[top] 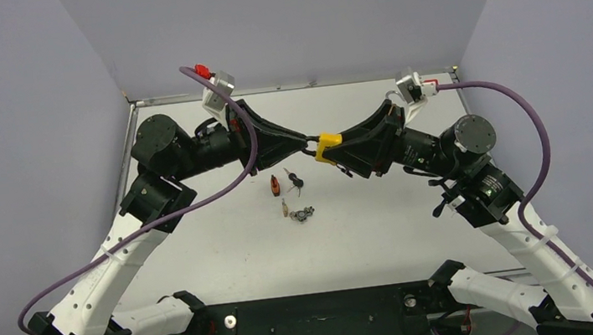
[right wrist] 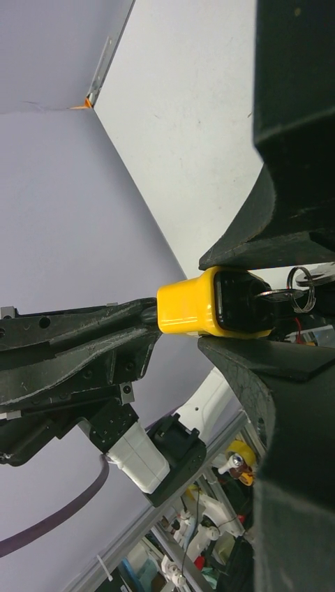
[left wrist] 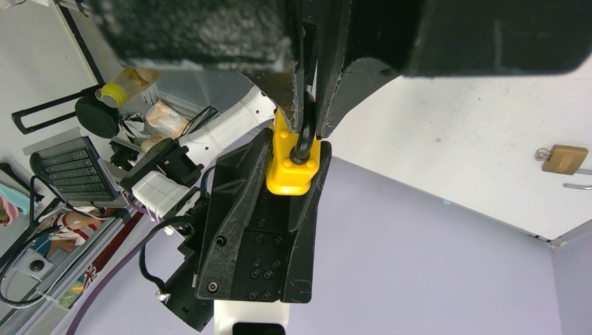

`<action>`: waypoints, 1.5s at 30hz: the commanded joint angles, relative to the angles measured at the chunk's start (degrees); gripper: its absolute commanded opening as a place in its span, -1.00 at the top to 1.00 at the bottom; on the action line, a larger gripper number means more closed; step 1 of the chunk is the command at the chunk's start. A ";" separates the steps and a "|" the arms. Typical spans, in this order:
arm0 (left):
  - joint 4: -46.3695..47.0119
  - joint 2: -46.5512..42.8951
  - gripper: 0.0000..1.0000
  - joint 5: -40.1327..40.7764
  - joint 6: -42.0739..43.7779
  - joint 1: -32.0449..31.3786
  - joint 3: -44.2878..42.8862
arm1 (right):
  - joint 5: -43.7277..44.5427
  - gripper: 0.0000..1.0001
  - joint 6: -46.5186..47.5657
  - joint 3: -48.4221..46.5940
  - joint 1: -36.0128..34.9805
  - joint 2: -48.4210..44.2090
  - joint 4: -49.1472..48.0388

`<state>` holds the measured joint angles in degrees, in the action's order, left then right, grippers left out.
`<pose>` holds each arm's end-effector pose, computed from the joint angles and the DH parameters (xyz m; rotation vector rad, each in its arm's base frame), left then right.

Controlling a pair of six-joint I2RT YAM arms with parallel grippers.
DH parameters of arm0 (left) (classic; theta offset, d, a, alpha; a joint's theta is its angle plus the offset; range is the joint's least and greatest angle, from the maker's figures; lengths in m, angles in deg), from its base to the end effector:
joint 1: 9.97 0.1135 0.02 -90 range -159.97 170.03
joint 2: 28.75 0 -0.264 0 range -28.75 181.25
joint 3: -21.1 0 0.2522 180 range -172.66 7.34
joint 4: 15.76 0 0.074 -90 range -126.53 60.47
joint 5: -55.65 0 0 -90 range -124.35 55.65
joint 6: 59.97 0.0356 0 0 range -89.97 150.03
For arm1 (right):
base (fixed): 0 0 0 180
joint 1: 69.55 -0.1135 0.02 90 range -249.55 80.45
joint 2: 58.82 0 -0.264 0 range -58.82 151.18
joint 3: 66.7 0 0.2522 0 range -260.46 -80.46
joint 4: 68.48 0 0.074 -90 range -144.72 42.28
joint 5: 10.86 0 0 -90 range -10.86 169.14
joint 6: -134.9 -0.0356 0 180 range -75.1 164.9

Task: Lock with the key
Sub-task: Lock the lock.

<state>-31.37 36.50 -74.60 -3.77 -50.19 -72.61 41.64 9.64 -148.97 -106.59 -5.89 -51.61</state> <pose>0.1606 -0.1660 0.4959 0.7428 1.4037 -1.5114 0.1311 0.1261 0.4698 -0.6346 1.4384 1.4607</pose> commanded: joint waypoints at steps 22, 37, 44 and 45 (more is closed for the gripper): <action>-5.29 4.00 1.00 -2.40 1.81 -12.86 1.20 | 3.17 1.00 0.51 -4.59 -0.95 6.76 -7.52; -16.20 2.73 0.77 2.70 7.98 -9.73 -5.73 | 1.94 1.00 0.98 -4.30 -1.02 6.19 -6.80; -16.78 1.94 0.39 -2.15 7.89 -3.95 -8.46 | 0.84 1.00 0.82 -1.94 -1.02 4.25 -6.61; -16.78 1.92 0.39 -2.35 7.84 -3.42 -8.71 | 0.78 1.00 0.90 -1.87 -0.97 4.14 -6.38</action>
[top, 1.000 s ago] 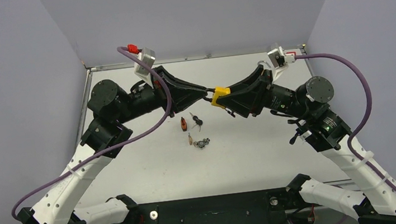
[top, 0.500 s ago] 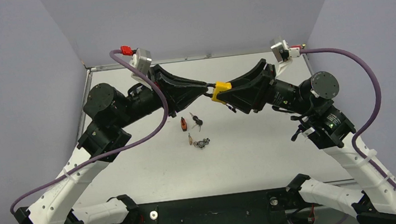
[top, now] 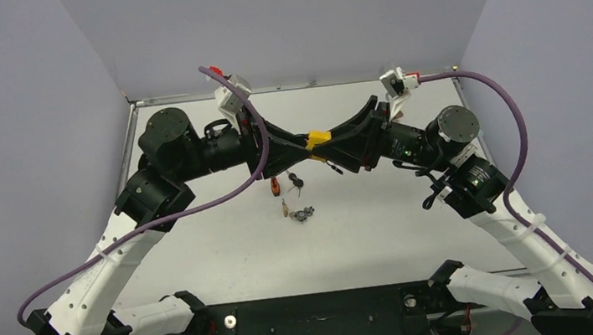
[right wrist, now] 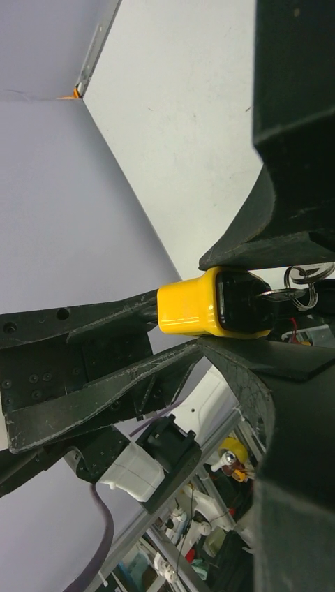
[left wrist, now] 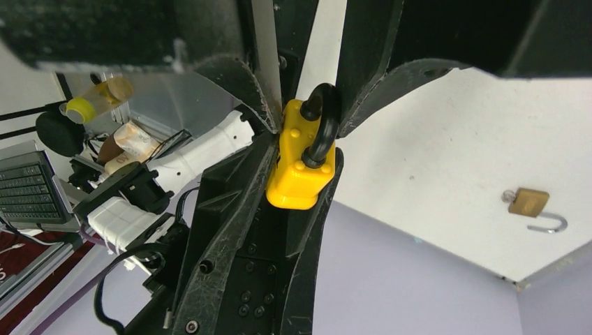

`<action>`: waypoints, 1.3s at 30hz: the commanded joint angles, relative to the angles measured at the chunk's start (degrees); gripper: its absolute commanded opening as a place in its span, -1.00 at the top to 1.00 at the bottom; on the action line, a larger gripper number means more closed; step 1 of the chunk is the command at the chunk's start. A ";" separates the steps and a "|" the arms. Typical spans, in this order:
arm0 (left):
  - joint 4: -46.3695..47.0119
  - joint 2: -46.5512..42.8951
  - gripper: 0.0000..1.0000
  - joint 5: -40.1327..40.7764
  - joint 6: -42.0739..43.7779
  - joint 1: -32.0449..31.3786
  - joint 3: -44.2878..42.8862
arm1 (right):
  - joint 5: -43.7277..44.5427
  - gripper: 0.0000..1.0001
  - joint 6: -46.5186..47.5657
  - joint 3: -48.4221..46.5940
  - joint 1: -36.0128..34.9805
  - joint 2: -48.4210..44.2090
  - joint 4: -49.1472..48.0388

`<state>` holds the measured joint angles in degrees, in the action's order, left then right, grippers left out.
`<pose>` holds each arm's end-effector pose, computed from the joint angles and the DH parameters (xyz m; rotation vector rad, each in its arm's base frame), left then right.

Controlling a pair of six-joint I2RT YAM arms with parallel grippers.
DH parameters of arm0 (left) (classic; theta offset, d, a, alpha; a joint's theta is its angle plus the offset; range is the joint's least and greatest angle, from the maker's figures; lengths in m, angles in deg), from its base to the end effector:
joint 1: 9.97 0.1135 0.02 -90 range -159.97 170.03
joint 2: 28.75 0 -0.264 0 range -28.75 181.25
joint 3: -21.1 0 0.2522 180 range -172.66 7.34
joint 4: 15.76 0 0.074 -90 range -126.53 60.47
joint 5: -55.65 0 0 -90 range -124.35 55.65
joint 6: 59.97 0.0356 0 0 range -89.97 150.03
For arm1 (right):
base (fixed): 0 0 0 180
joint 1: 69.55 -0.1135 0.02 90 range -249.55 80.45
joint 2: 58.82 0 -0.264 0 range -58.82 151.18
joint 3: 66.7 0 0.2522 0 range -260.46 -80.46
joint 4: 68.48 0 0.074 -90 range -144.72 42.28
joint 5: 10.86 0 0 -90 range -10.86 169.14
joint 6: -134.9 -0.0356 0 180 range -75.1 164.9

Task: Lock with the key
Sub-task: Lock the lock.

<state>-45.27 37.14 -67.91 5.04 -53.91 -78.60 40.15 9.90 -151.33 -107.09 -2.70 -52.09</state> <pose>0.1484 -0.1704 0.5026 0.7751 1.4900 -1.3715 0.1401 0.1359 0.4744 -0.6690 1.4393 1.4793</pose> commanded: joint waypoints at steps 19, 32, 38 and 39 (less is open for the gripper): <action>2.50 -0.63 0.38 -9.95 -6.04 7.93 -3.22 | 0.65 1.00 2.68 2.77 -0.35 -1.90 -2.85; 1.86 1.01 0.38 -12.82 -5.96 8.08 -2.02 | 0.58 1.00 2.76 2.40 0.78 -2.74 -2.81; 2.06 1.82 0.38 -14.07 -5.99 8.13 -1.70 | 0.62 1.00 2.80 1.90 0.75 -2.52 -2.81; 1.84 2.08 0.38 -14.34 -5.98 8.11 -1.70 | 0.60 1.00 2.76 1.79 0.78 -2.47 -2.81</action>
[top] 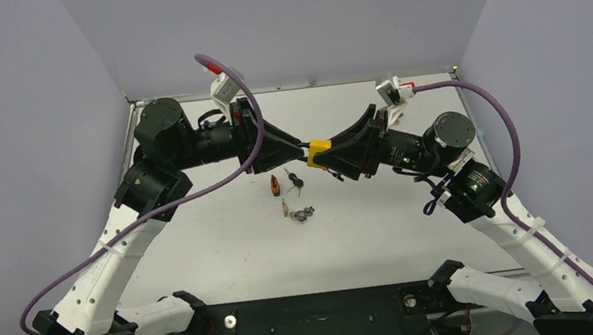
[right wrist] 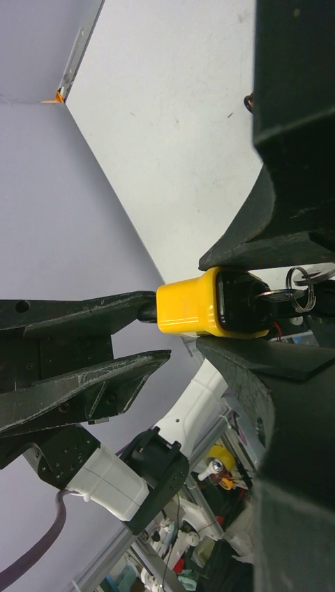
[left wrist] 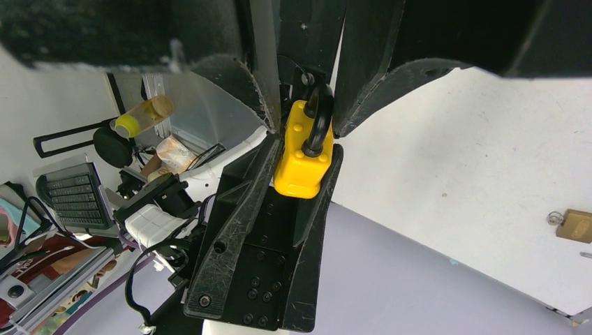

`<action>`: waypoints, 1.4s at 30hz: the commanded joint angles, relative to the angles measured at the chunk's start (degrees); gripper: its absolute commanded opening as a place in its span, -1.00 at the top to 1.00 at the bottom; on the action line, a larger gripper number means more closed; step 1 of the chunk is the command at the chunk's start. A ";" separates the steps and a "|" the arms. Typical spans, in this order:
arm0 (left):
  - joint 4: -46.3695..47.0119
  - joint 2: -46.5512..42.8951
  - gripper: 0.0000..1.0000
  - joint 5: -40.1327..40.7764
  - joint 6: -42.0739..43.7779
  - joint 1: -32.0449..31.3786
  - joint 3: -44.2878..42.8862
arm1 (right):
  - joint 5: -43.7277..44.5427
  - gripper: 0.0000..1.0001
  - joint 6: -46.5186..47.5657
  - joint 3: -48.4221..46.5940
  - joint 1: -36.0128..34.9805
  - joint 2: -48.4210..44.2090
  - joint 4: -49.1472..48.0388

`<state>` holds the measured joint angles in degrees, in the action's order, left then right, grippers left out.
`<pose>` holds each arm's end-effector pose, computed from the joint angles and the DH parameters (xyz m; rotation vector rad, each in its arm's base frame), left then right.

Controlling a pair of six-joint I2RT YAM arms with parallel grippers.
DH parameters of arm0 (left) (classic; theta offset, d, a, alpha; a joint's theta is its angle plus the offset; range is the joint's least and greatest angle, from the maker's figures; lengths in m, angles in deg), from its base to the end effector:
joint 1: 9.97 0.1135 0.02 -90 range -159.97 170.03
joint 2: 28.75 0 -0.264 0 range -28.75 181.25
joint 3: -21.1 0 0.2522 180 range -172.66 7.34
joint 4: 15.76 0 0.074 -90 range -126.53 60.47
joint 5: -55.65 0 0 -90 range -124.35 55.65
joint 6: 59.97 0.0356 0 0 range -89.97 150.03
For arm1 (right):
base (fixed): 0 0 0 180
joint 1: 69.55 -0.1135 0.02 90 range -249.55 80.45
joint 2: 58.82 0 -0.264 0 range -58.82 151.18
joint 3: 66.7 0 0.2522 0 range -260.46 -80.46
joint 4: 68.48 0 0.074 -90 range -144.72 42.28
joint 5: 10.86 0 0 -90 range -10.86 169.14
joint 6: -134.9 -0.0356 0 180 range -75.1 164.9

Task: Lock with the key
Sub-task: Lock the lock.

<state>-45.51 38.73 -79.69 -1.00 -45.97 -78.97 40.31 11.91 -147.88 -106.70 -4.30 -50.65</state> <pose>0.1714 -0.1558 0.4981 0.7716 1.5693 -1.4868 0.1401 0.1342 0.4573 -0.6752 1.4855 1.4474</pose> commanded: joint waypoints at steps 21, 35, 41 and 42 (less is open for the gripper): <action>0.95 -1.78 1.00 5.74 -0.48 0.99 -1.43 | 1.31 -0.22 0.33 1.22 3.13 -1.11 -5.82; -0.96 -2.00 1.00 5.39 -2.04 2.79 -4.07 | -6.45 -0.11 -4.49 10.42 9.61 -3.58 -15.56; -0.36 -1.14 1.00 5.17 -3.25 2.79 -3.94 | -7.38 0.13 -5.94 10.69 9.24 -2.09 -18.44; -0.36 -1.05 1.00 5.11 -3.29 2.79 -3.91 | -7.39 0.13 -5.66 10.63 9.13 -1.99 -18.42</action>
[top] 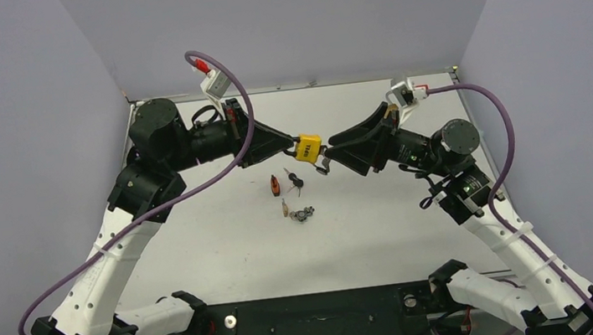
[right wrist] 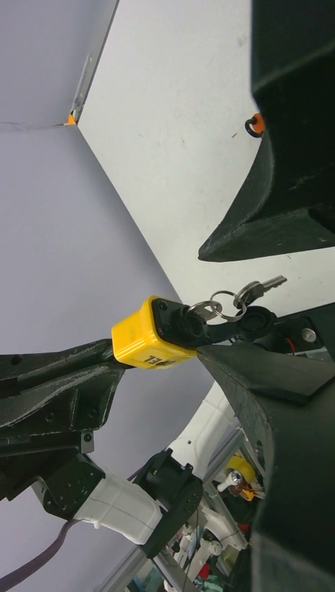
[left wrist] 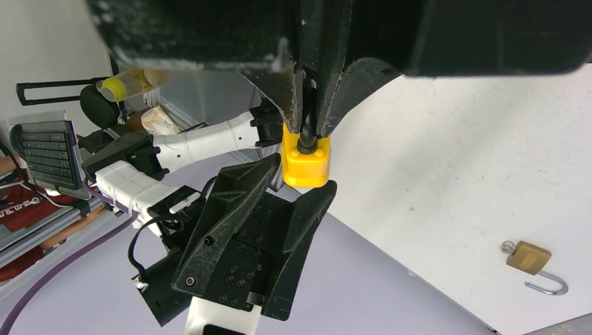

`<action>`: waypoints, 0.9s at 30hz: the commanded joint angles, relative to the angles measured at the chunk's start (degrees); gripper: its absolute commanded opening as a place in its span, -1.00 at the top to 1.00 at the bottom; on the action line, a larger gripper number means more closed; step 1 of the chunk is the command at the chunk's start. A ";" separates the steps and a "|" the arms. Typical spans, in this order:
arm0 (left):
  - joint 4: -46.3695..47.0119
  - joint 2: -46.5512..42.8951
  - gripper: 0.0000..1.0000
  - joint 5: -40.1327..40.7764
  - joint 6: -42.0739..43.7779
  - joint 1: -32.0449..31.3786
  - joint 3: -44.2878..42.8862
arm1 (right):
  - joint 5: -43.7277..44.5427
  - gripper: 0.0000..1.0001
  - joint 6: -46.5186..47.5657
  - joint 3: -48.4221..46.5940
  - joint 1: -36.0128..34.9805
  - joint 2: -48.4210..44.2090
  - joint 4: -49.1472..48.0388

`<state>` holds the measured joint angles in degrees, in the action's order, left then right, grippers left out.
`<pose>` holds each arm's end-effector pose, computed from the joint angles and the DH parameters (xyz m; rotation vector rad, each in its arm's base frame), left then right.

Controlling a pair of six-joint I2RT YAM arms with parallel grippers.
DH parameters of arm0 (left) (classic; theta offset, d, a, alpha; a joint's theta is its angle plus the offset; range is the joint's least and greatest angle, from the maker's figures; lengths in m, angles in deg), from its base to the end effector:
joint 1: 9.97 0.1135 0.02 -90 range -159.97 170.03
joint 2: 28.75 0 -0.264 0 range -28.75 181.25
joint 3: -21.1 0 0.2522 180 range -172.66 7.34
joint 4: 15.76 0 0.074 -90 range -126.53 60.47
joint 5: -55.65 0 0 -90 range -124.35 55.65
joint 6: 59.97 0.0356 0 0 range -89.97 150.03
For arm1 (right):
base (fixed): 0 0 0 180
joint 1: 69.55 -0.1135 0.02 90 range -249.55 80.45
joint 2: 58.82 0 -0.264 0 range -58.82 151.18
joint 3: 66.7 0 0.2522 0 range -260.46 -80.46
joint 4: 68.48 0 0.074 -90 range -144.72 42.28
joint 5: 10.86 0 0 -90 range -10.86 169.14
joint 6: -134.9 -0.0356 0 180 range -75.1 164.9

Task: Lock with the key
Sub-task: Lock the lock.

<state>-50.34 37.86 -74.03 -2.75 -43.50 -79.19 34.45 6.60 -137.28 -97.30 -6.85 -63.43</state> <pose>0.1762 -0.1440 0.4941 0.6077 1.6761 -1.4120 0.1591 0.1120 0.4252 -0.5970 1.4565 1.4467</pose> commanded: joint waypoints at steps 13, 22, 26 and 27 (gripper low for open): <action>4.85 0.68 1.00 -1.19 -2.31 0.43 -4.41 | 0.32 0.47 4.85 -1.10 -2.33 1.52 0.61; 4.35 0.18 1.00 -1.05 -1.87 2.93 -4.02 | 2.22 1.00 6.81 -0.02 -1.64 1.02 3.73; 4.57 -0.56 1.00 -3.11 -1.90 6.22 -3.63 | 2.79 1.00 6.81 2.97 -0.19 0.02 3.74; 4.57 -0.75 1.00 -3.42 -1.88 7.11 -3.47 | 3.19 1.00 6.70 3.48 0.17 -0.22 3.77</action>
<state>-50.93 39.34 -76.22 -4.08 -40.29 -79.84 34.95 11.30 -136.69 -99.33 -5.35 -60.81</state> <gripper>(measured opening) 0.046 0.018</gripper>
